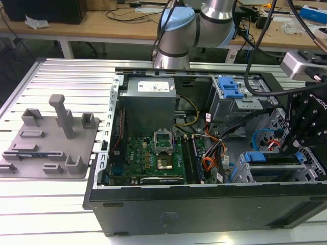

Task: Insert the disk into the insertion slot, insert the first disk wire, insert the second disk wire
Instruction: 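Insert the first disk wire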

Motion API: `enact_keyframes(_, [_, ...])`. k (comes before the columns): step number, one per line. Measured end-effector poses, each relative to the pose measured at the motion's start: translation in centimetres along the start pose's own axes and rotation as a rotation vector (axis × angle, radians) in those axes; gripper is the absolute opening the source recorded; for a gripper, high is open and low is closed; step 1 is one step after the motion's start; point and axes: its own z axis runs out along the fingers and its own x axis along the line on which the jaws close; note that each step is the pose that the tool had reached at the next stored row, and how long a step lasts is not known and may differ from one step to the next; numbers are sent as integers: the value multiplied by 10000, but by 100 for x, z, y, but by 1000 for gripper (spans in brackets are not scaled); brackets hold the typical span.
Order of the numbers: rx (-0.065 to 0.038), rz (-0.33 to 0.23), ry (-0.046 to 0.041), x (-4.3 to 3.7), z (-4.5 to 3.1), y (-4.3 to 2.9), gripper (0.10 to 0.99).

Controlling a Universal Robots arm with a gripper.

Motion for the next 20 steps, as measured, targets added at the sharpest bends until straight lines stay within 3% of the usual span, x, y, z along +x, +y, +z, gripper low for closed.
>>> enact_keyframes(20, [-30,-1,19,-23,31,-17,165])
